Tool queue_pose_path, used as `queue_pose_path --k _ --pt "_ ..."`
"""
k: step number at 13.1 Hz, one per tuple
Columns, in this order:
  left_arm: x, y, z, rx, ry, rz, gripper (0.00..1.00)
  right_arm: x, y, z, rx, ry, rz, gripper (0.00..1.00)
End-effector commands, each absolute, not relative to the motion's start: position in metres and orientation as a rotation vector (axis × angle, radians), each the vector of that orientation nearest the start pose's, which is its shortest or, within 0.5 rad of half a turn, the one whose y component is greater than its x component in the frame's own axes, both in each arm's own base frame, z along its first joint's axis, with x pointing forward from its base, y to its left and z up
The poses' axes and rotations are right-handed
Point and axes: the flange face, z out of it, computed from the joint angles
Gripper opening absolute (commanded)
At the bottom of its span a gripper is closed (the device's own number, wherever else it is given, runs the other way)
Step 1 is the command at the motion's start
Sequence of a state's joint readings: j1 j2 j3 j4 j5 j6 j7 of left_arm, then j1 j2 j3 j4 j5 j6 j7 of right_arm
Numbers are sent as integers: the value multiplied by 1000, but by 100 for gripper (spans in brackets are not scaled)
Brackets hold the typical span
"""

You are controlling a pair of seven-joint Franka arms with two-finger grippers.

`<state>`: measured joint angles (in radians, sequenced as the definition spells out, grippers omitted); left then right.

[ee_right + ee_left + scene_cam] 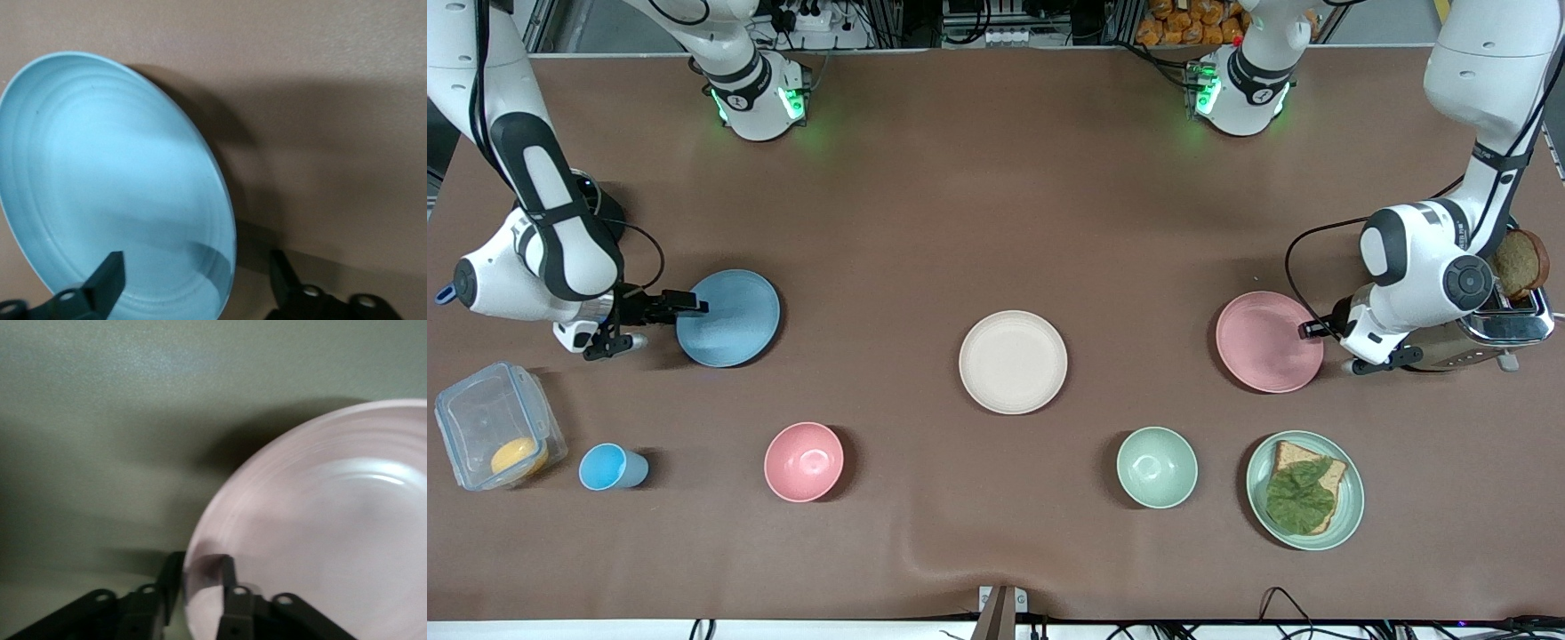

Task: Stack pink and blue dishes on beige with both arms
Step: 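Grasp the blue plate rim with the right gripper while the left gripper grasps pink, then lift the pink plate with the left gripper and lower it onto the beige plate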

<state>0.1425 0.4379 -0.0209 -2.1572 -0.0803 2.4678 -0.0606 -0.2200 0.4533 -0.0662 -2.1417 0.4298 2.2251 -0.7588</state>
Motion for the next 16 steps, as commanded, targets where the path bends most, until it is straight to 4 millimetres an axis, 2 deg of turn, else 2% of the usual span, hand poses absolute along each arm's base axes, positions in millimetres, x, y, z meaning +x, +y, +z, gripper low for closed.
queue_pose_path --k 1,2,4,5,6,8,9,10,11,13,15,16 --pt "551 68 205 -3234 -443 142 0 511 -139 162 -2691 -211 240 57" --pt "550 72 217 -3261 -433 129 0 512 -138 162 -2691 -215 239 43" --pt "555 62 243 -3307 -401 141 0 512 -137 162 -2690 -216 241 13" --pt "559 58 258 -3314 -391 150 0 511 -136 159 -2688 -216 247 3" --pt "564 54 272 -3319 -378 162 0 512 -135 160 -2688 -221 248 0" --pt "581 29 304 -3337 -370 181 0 517 -134 163 -2679 -233 249 0" --pt "586 15 327 -3336 -404 201 0 524 -133 171 -2663 -232 260 0" --pt "591 10 345 -3336 -414 212 0 535 -134 183 -2642 -251 272 0" --pt "595 -6 360 -3345 -393 236 0 541 -138 191 -2627 -258 283 0" --pt "607 -59 389 -3348 -426 255 0 551 -144 202 -2621 -274 285 0" --pt "611 -127 402 -3352 -461 257 0 559 -150 215 -2631 -307 303 0" --pt "612 -158 398 -3356 -449 277 0 562 -150 219 -2630 -313 301 0"
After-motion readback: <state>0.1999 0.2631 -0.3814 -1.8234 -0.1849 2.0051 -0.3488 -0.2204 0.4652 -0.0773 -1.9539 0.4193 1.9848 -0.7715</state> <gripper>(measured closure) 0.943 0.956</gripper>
